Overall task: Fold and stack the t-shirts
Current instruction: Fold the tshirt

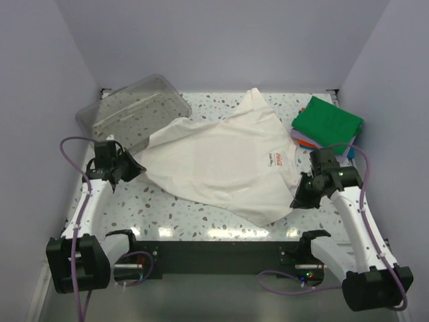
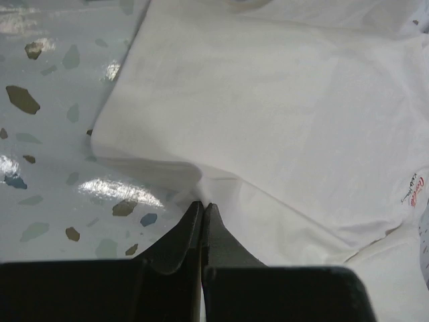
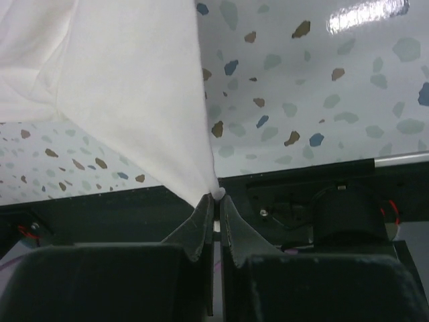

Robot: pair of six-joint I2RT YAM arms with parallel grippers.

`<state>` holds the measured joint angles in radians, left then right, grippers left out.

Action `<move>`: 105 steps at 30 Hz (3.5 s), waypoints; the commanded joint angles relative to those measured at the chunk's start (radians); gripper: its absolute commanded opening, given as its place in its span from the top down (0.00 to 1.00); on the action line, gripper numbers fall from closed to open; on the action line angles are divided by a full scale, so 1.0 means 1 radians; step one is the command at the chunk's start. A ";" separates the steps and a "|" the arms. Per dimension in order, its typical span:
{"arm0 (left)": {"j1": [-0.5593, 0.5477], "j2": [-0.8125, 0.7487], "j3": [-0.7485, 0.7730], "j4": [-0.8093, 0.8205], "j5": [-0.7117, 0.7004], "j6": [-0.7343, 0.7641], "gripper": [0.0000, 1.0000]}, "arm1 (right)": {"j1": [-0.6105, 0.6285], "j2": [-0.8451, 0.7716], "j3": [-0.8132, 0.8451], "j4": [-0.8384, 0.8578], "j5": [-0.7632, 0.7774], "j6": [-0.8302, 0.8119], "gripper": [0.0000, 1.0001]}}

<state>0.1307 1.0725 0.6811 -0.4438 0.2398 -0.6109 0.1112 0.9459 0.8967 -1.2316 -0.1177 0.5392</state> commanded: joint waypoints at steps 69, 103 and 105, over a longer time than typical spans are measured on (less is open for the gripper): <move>0.006 0.296 0.308 -0.052 -0.039 0.164 1.00 | -0.057 0.418 0.539 0.147 0.052 -0.047 1.00; -0.040 0.195 0.246 0.209 0.004 0.149 0.34 | -0.079 0.688 0.698 0.297 -0.042 -0.148 0.19; -0.074 0.205 0.206 0.232 0.033 0.125 0.36 | -0.077 0.602 0.550 0.355 -0.078 -0.133 0.21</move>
<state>0.0940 1.2640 0.9485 -0.2924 0.2390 -0.4500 0.0368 1.6924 1.5681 -0.9173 -0.1364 0.4026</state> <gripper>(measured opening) 0.646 0.801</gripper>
